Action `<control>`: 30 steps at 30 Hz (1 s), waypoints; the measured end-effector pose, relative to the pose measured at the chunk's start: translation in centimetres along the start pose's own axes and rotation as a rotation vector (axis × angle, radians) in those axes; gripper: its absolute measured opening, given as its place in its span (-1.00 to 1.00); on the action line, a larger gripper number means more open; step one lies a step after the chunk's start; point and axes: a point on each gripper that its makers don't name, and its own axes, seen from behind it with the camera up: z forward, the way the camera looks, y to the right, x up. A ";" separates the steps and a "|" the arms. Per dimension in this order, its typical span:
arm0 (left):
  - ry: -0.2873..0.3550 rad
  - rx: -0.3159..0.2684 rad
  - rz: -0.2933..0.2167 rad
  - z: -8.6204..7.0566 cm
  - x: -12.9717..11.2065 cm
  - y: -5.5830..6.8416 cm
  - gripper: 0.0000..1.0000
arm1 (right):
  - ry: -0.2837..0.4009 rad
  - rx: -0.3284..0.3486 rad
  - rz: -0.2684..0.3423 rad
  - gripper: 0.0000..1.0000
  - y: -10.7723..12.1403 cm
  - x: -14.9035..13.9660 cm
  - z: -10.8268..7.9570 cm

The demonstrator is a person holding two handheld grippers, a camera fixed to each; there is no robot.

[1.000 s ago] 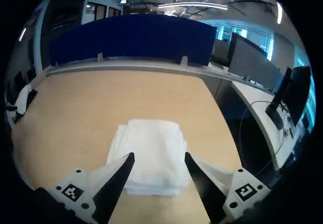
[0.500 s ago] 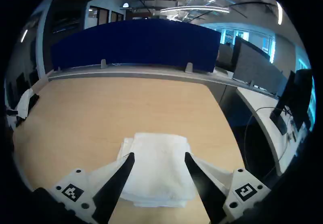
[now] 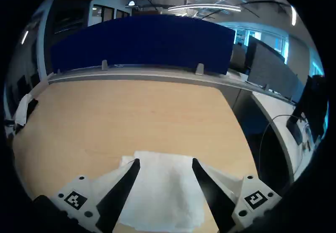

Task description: Fold towel

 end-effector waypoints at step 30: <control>-0.012 0.023 -0.011 0.3 0.0 -0.1 0.75 | -0.141 0.002 0.006 0.92 1.1 -3.8 3.1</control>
